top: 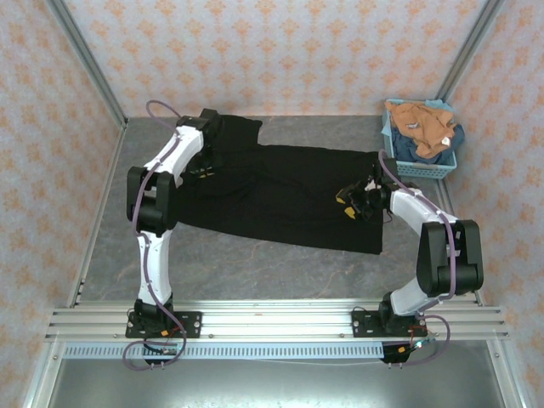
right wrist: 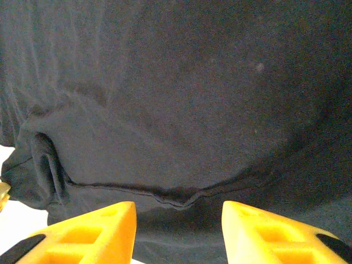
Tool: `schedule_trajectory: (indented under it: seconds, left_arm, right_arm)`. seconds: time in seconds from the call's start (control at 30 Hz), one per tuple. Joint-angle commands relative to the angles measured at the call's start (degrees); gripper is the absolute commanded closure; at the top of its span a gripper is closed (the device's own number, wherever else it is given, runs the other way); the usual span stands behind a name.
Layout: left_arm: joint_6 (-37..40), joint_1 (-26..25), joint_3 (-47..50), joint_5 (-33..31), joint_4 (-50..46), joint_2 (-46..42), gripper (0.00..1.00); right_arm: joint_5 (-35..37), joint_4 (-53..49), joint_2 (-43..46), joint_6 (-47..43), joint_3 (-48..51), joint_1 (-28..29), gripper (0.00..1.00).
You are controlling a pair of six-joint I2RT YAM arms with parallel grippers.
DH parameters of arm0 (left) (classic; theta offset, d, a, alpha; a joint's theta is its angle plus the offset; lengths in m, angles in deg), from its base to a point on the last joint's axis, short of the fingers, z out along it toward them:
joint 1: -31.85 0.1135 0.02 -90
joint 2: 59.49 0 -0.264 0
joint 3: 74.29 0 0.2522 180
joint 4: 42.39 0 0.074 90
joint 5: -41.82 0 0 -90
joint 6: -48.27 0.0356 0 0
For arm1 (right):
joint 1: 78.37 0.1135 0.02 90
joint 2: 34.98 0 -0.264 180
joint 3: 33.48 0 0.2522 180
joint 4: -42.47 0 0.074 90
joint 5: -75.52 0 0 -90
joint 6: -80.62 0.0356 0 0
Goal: Fold and stack the t-shirts
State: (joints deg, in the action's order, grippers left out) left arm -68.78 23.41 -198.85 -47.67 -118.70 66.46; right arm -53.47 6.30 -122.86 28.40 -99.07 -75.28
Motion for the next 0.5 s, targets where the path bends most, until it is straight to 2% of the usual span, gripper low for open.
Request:
schedule_trajectory:
  seconds: [0.0, 0.03, 0.07, 0.13, 0.2, 0.27, 0.4, 0.47]
  left_arm:
    - [-0.51, -0.21, 1.59, -0.86, -0.93, -1.22, 0.66]
    - [-0.95, -0.05, 2.73, -2.65, -0.87, -2.18, 0.53]
    - [-1.47, 0.37, 4.46, -3.93, -0.13, -3.58, 0.45]
    - [-3.16, 1.84, 9.3, -5.66, 1.85, -7.35, 0.43]
    - [-6.03, 4.31, 14.92, -5.84, 4.05, -11.25, 0.43]
    - [-7.82, 6.96, 20.69, -3.35, 7.14, -14.26, 0.44]
    - [-9.98, 9.24, 26.66, 2.81, 10.93, -13.74, 0.57]
    - [-11.21, 9.24, 27.07, 3.44, 10.36, -11.78, 0.62]
  right_arm:
    - [0.63, -0.15, 0.17, -0.6, 0.0, 0.33, 0.55]
    - [0.98, -0.66, 0.01, -0.77, -0.02, 0.27, 0.55]
    - [1.22, -0.87, 0.12, -0.81, 0.02, 0.33, 0.55]
    - [2.06, -1.49, 0.33, -0.94, 0.32, 0.33, 0.55]
    - [3.69, -2.84, 0.53, -0.95, 0.67, 0.33, 0.55]
    - [5.6, -4.67, 0.09, -1.02, 0.85, 0.33, 0.57]
    - [7.97, -7.61, -2.69, -0.87, 1.38, 0.25, 0.68]
    - [9.47, -9.36, -3.63, -0.87, 1.3, 0.25, 0.69]
